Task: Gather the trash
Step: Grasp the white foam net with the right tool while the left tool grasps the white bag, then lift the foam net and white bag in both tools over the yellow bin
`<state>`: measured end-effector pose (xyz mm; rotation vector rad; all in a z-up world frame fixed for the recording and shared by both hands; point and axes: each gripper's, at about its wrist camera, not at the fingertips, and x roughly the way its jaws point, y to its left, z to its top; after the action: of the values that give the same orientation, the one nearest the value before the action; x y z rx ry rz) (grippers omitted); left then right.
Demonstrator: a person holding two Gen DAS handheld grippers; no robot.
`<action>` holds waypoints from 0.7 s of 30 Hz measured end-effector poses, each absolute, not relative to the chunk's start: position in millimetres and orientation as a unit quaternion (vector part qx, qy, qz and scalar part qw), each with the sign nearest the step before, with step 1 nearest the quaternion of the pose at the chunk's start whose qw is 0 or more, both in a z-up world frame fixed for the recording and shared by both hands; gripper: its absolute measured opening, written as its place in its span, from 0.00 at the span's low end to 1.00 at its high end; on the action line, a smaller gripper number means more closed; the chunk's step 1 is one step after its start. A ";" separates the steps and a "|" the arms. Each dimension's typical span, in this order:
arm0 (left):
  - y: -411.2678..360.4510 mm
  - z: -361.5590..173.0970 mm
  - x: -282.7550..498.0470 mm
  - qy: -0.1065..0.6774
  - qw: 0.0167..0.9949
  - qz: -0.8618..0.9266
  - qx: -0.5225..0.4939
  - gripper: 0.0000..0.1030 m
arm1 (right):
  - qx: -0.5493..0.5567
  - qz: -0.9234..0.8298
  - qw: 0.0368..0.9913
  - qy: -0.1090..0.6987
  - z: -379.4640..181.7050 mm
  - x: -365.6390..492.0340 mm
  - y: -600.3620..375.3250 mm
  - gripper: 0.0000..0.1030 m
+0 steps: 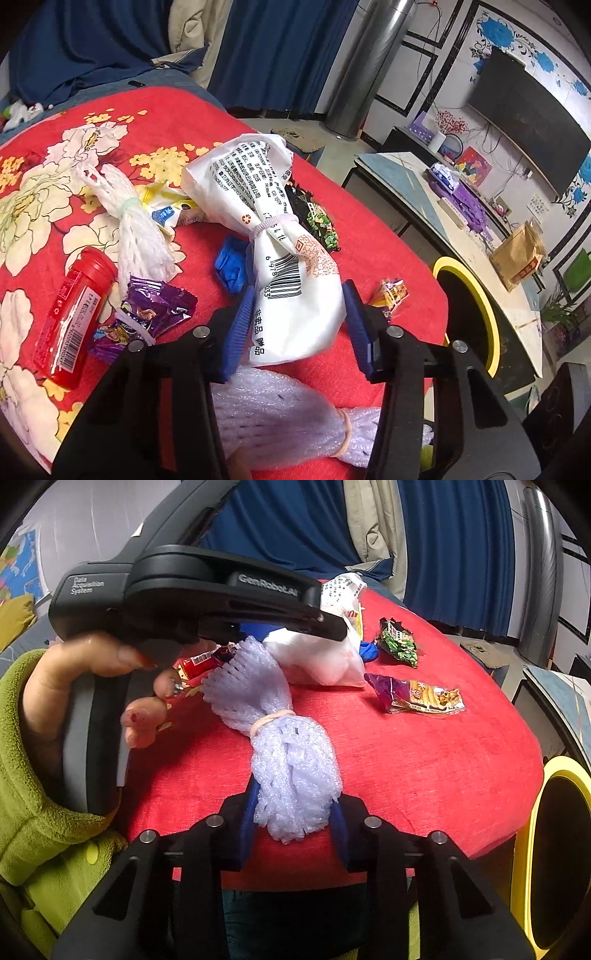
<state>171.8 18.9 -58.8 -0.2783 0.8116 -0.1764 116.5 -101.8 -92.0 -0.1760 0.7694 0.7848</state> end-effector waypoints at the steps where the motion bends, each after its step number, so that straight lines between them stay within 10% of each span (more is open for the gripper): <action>1: 19.5 -57.8 170.9 0.392 0.906 -0.086 -0.135 0.37 | -0.083 0.373 0.849 0.364 -91.7 117.0 -102.1 0.30; 21: 46.3 -16.1 153.7 0.331 0.930 -0.079 -0.141 0.32 | -0.085 0.374 0.868 0.315 -72.7 110.4 -110.1 0.25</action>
<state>153.7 46.3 -16.1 -0.2878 0.6785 -0.1623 110.4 -110.1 -72.7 -0.1778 0.6594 0.7822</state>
